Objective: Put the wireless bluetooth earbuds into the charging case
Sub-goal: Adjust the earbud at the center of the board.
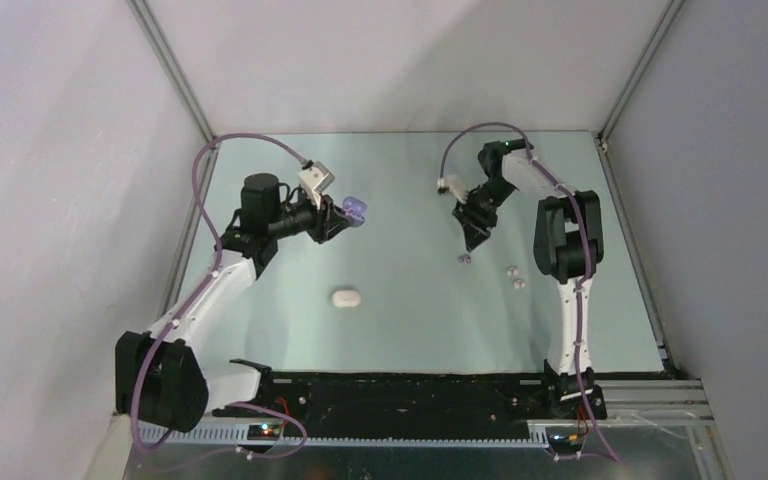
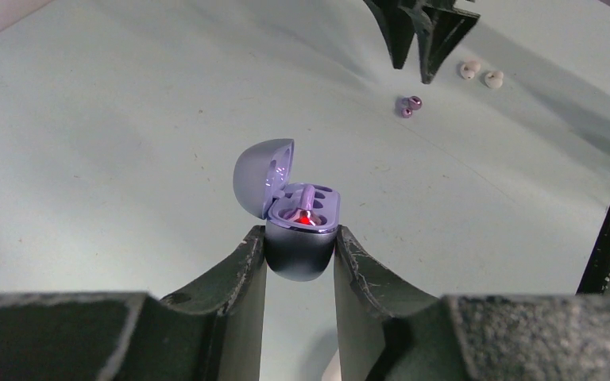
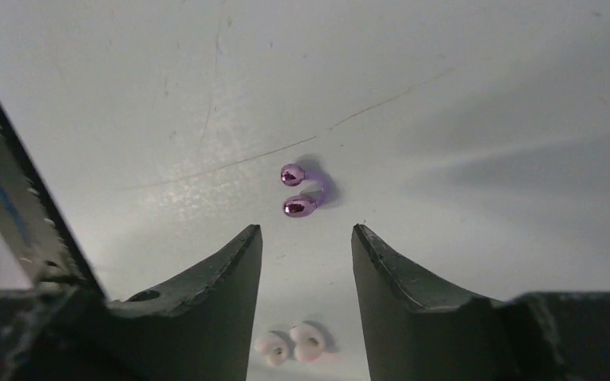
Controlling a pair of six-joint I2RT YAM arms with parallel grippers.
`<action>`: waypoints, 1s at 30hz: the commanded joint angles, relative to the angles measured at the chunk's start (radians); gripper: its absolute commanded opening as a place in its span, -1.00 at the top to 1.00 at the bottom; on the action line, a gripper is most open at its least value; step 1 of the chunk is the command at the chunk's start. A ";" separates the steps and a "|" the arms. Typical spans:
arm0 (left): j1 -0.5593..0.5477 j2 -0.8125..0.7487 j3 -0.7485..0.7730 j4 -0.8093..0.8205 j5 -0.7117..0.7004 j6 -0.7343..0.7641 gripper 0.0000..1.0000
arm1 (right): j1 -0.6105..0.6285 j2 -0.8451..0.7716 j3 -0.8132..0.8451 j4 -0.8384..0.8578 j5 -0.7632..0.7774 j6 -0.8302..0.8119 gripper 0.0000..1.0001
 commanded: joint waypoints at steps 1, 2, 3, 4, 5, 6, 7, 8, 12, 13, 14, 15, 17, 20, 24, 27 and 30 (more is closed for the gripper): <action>0.006 -0.049 0.047 -0.047 -0.001 0.059 1.00 | 0.040 -0.097 -0.140 0.000 0.062 -0.302 0.04; 0.005 -0.053 0.046 -0.054 -0.004 0.065 1.00 | 0.046 -0.127 -0.169 0.026 0.074 -0.312 0.08; 0.005 -0.055 0.046 -0.062 -0.005 0.073 1.00 | 0.058 -0.140 -0.219 0.075 0.095 -0.327 0.09; 0.006 -0.057 0.045 -0.064 -0.010 0.076 1.00 | 0.063 -0.165 -0.240 0.095 0.103 -0.336 0.12; 0.006 -0.058 0.044 -0.068 -0.011 0.079 1.00 | 0.071 -0.174 -0.276 0.128 0.105 -0.349 0.12; 0.006 -0.059 0.044 -0.068 -0.012 0.078 1.00 | 0.075 -0.191 -0.291 0.144 0.107 -0.353 0.13; 0.006 -0.061 0.042 -0.068 -0.012 0.077 1.00 | 0.083 -0.197 -0.314 0.167 0.111 -0.355 0.13; 0.005 -0.060 0.042 -0.069 -0.012 0.076 1.00 | 0.086 -0.201 -0.320 0.175 0.110 -0.353 0.14; 0.005 -0.060 0.046 -0.075 -0.010 0.077 1.00 | 0.086 -0.182 -0.295 0.162 0.083 -0.321 0.16; 0.006 -0.059 0.049 -0.081 -0.008 0.079 1.00 | 0.082 -0.180 -0.277 0.157 0.079 -0.310 0.17; 0.006 -0.058 0.050 -0.083 -0.007 0.081 1.00 | 0.080 -0.172 -0.270 0.148 0.072 -0.305 0.17; 0.006 -0.056 0.051 -0.086 -0.007 0.082 1.00 | 0.078 -0.165 -0.253 0.144 0.069 -0.296 0.17; 0.006 -0.054 0.054 -0.087 -0.003 0.084 1.00 | 0.073 -0.150 -0.229 0.137 0.062 -0.276 0.18; 0.005 -0.051 0.057 -0.086 0.001 0.082 1.00 | 0.057 -0.118 -0.167 0.125 0.037 -0.205 0.18; 0.006 -0.050 0.060 -0.087 0.003 0.080 1.00 | 0.038 -0.067 -0.092 0.100 -0.016 -0.116 0.20; 0.005 -0.049 0.058 -0.088 0.007 0.081 1.00 | 0.037 -0.048 -0.078 0.100 -0.032 -0.084 0.20; 0.005 -0.047 0.056 -0.088 0.010 0.080 1.00 | 0.044 -0.035 -0.080 0.102 -0.027 -0.068 0.19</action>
